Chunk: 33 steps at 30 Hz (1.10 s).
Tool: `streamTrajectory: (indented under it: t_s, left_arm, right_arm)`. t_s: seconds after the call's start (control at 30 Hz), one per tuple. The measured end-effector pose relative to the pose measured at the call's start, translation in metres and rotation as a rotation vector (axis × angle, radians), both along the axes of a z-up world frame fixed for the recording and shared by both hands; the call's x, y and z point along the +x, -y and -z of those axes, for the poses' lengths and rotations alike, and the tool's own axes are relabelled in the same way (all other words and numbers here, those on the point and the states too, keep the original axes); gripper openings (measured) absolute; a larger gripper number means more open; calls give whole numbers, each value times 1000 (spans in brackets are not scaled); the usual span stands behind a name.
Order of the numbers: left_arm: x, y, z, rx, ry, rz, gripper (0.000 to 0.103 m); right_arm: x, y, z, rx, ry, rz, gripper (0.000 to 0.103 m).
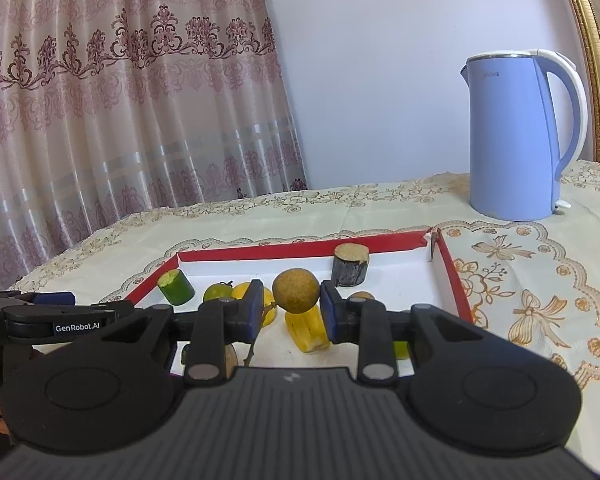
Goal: Organize fruits
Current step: 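Carry the brown longan over the red box and open the right gripper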
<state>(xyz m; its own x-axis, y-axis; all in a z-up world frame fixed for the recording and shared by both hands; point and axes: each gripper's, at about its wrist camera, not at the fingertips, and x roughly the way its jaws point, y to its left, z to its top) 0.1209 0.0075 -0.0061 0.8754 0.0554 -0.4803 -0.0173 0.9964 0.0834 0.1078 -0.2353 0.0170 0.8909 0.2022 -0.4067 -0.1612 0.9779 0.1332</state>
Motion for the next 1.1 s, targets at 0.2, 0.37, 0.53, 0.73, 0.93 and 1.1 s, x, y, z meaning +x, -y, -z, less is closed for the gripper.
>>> streamTrajectory:
  t_s: [0.2, 0.37, 0.53, 0.73, 0.93, 1.1]
  left_arm:
    - [0, 1, 1, 5, -3, 2, 93]
    - [0, 2, 1, 6, -3, 2, 93]
    - [0, 1, 0, 6, -4, 3, 93]
    - [0, 2, 1, 7, -4, 8, 93]
    - [-1, 1, 1, -1, -9, 12, 93]
    - [-1, -1, 0, -12, -15, 23, 93]
  right_arm:
    - [0, -2, 1, -7, -1, -6, 29]
    - [0, -2, 0, -8, 3, -10, 29]
    - [1, -4, 1, -9, 3, -15, 29]
    - [5, -7, 0, -18, -4, -16, 29]
    - [14, -18, -3, -67, -42, -16, 29]
    - [27, -30, -15, -134, -37, -30, 29]
